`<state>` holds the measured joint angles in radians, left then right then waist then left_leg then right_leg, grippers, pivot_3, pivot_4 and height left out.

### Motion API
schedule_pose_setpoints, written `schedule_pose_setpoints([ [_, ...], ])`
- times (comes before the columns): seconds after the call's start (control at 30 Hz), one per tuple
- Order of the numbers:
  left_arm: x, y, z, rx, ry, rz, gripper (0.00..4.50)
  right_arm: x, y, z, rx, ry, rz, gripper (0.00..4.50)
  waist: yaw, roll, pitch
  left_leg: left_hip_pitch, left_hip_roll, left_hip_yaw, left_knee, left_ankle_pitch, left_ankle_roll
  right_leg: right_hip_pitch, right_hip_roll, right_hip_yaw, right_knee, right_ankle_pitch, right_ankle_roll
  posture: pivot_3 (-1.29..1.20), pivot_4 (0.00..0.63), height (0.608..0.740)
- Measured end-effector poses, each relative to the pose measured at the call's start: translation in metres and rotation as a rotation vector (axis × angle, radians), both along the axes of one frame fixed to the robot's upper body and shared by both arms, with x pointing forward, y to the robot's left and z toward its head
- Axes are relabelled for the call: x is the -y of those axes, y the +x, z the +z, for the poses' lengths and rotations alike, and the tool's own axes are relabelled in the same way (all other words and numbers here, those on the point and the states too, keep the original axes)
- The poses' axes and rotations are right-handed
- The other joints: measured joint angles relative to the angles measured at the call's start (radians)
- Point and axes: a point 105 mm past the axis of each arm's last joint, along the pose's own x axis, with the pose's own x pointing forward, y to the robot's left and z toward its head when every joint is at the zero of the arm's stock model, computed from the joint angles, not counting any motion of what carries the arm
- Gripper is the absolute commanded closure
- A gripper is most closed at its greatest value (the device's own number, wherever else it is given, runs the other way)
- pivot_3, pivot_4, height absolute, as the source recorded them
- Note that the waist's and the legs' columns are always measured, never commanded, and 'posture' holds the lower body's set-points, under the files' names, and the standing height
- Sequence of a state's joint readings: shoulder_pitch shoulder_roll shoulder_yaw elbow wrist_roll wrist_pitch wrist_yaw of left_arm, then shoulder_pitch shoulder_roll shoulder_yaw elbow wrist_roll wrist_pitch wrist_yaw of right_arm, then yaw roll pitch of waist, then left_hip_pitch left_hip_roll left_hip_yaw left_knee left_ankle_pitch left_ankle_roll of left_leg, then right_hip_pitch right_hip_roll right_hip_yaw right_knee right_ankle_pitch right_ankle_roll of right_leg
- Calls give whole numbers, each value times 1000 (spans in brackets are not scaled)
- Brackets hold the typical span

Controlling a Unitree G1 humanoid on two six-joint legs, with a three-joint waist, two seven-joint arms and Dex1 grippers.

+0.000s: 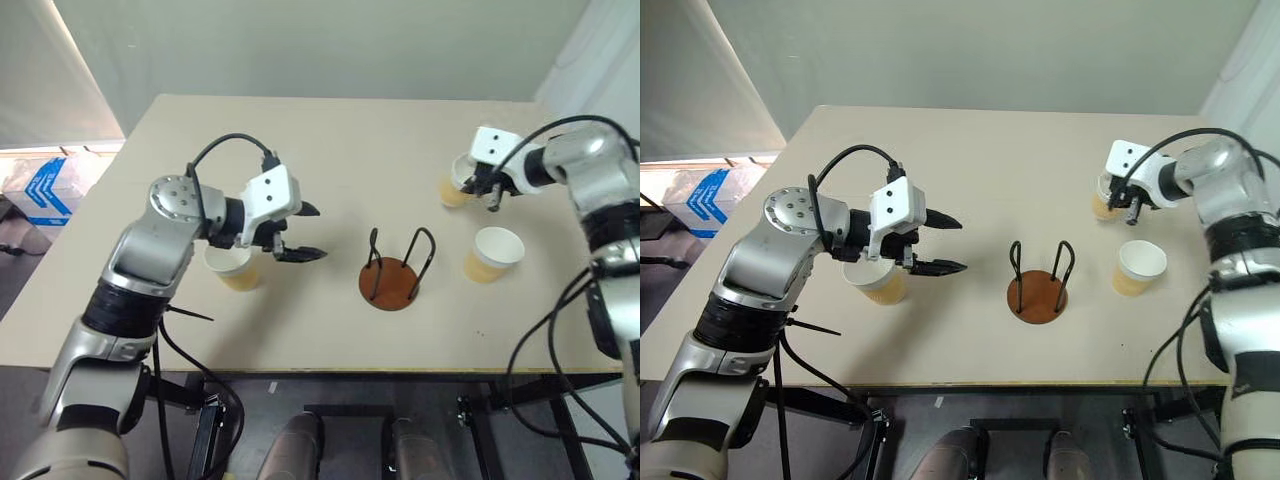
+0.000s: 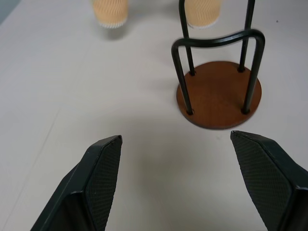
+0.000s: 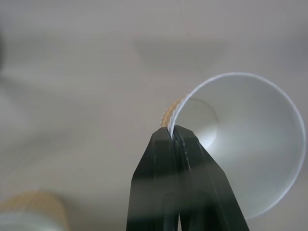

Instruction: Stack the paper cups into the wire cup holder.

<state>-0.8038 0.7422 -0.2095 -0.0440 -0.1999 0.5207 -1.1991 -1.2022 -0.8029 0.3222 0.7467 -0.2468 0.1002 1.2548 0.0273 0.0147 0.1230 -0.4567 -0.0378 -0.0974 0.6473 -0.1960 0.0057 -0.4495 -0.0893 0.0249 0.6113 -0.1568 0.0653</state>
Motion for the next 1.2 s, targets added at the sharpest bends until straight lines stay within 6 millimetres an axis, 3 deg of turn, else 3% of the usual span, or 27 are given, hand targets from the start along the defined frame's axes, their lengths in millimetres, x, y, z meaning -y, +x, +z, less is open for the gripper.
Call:
schedule_pose_setpoints([
  [0.07, 0, -1, 1, 0, -1, -6, 538, -9, -16, 13, 20, -10, 59, 4460, -3, 0, 0, 0, 0, 0, 0, 4, -4, 0, 0, 0, 0, 0, 0, 0, 150, 740],
  [0.27, 2, -4, 2, 2, 4, -23, 538, -63, -76, 56, 95, -11, 280, 4460, -14, 0, 0, 2, 0, 0, -1, 6, 1, 1, 1, 0, 0, -1, 0, 0, 150, 740],
  [0.43, 2, -5, 1, 2, 8, -35, 538, -101, -121, 73, 110, -20, 456, 4460, -16, 0, 0, 2, 0, -1, -1, 7, 6, 1, 1, 0, 1, 0, 0, 0, 150, 740],
  [0.57, 3, -5, 2, 8, 10, -43, 538, -115, -143, 73, 96, -50, 544, 4460, -16, 0, 0, 3, -1, -2, -1, 9, 6, 2, 1, 1, 0, 0, -1, 0, 150, 740],
  [0.83, 3, -4, 4, 14, 19, -52, 538, -108, -139, 44, 2, -167, 566, 4460, -16, 0, 0, 2, -1, -2, -1, 12, 7, 2, 1, 1, 1, 1, -2, 0, 150, 740],
  [1.13, 3, -3, 4, 21, 25, -50, 538, -105, -134, 29, -37, -202, 588, 4460, -16, 0, 0, 2, -1, -2, -1, 11, 8, 1, 1, 1, 0, 1, 0, 0, 150, 740],
  [1.2, 3, -3, 4, 22, 26, -49, 538, -104, -131, 27, -31, -206, 577, 4087, -16, 0, 0, 2, -1, -2, -1, 12, 8, 1, 1, 1, 1, 1, 0, 0, 150, 740],
])
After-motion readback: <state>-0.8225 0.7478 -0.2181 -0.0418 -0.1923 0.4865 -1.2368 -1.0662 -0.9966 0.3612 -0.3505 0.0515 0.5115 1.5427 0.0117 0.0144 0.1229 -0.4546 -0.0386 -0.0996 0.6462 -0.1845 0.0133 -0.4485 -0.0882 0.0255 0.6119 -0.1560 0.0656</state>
